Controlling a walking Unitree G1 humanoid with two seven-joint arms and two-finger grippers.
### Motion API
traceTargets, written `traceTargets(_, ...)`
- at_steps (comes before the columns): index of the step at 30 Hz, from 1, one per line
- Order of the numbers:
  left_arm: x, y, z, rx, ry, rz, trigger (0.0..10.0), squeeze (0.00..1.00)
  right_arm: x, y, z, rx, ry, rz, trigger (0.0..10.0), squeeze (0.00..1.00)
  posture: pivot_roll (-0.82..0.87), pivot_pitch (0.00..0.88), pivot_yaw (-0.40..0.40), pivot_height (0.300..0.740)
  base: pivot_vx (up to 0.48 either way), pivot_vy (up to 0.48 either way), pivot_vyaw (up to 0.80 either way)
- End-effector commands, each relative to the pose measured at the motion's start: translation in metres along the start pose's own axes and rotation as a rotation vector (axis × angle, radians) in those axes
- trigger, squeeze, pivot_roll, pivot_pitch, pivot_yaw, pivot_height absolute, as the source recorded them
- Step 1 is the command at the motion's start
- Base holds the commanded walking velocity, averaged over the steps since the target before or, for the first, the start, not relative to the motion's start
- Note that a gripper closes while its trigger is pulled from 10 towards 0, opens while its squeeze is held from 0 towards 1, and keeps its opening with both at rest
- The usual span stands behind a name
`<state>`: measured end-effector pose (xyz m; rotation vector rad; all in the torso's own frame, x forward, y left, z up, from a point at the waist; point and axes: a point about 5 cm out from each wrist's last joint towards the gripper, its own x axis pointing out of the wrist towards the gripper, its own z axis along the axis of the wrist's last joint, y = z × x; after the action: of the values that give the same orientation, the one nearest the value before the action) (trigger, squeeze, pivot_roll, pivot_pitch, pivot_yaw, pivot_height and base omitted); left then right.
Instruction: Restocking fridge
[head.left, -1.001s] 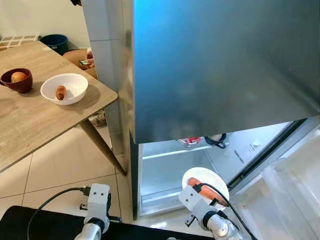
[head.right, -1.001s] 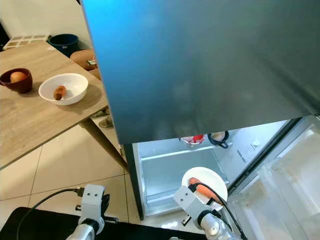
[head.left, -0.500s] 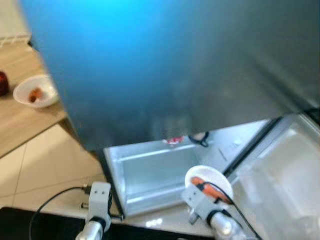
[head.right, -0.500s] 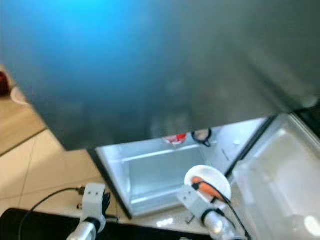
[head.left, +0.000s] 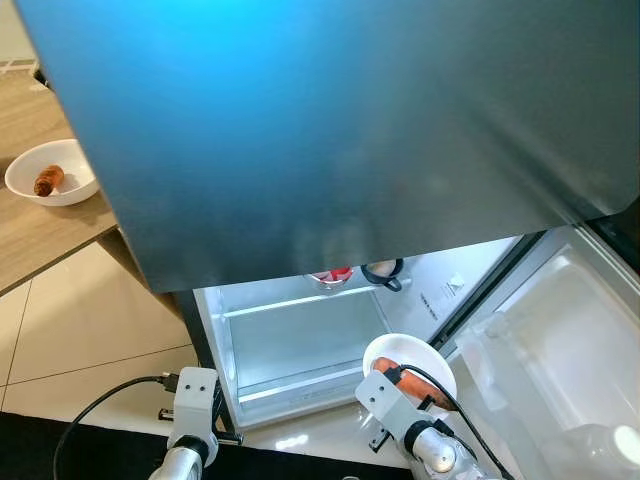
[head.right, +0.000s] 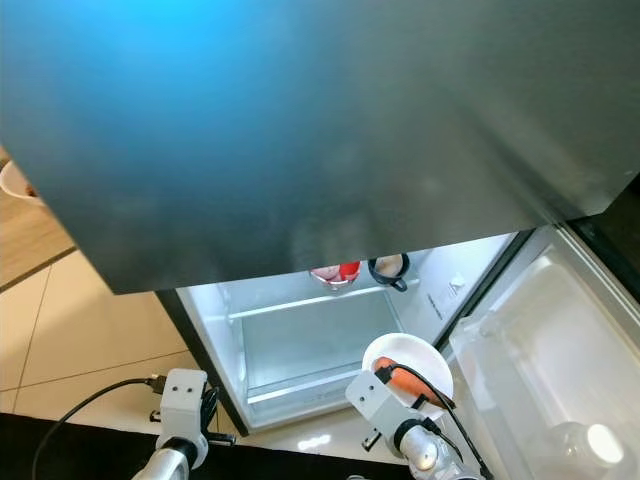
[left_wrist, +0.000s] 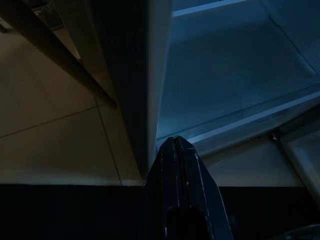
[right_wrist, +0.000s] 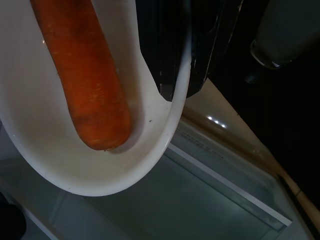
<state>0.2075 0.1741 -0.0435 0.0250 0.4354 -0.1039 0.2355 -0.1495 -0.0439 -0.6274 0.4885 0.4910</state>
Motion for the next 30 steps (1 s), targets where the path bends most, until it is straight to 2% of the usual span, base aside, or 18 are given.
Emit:
traceTargets(1, -0.0045, 0.0007, -0.0067, -0.003, 0.022, 0.0, 10.0, 0.0, -0.001, -0.0004, -0.0012, 0.002, -0.002, -0.003, 10.0, 0.0, -0.07, 0.097, -0.055, 0.74, 0.0, 0.0, 0.0)
traceTargets(29, -0.0039, -0.0004, -0.0058, 0.013, 0.017, 0.0, 10.0, 0.0, -0.0012, 0.0002, -0.0003, 0.012, -0.015, -0.001, 10.0, 0.0, -0.07, 0.088, -0.055, 0.74, 0.0, 0.0, 0.0)
traceTargets(30, -0.0035, -0.0004, -0.0067, 0.041, 0.032, -0.002, 10.0, 0.0, -0.0012, 0.0001, -0.0002, 0.013, -0.015, -0.002, 10.0, 0.0, -0.07, 0.089, -0.055, 0.74, 0.0, 0.0, 0.0)
